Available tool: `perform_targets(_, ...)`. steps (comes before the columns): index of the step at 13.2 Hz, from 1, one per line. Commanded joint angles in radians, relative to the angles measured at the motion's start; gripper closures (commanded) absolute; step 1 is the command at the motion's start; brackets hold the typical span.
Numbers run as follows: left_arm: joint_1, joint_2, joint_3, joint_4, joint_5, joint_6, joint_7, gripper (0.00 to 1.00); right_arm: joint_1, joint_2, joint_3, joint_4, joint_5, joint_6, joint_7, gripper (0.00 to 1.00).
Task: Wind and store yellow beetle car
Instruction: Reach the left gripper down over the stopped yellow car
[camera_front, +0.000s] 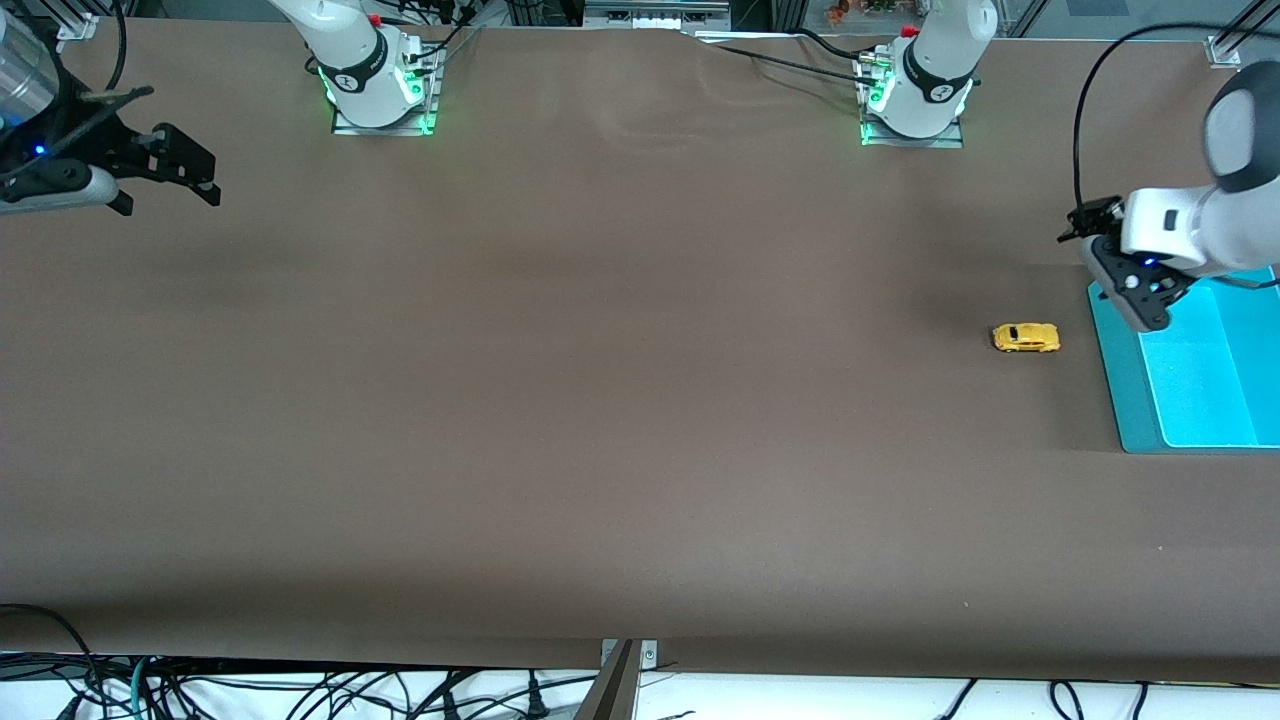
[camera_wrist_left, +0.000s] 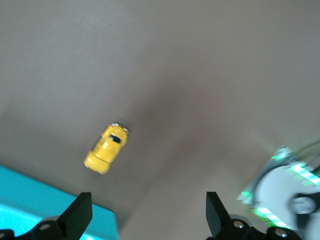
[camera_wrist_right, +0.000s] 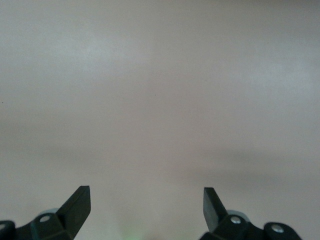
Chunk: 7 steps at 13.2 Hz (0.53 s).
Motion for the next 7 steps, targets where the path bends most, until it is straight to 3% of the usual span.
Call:
perform_targets(1, 0.052, -0.009, -0.008, -0.140, 0.024, 0.210, 0.232, 0.00, 0.014, -0.008, -0.019, -0.017, 0.018, 0.004, 0.026, 0.00)
perform_targets(4, 0.053, 0.052, -0.008, -0.222, 0.028, 0.400, 0.355, 0.00, 0.016, -0.003, -0.020, -0.035, -0.005, 0.058, 0.014, 0.00)
perform_targets(7, 0.090, 0.150, -0.009, -0.230, 0.034, 0.566, 0.521, 0.00, 0.016, -0.011, -0.015, -0.026, -0.057, 0.072, 0.014, 0.00)
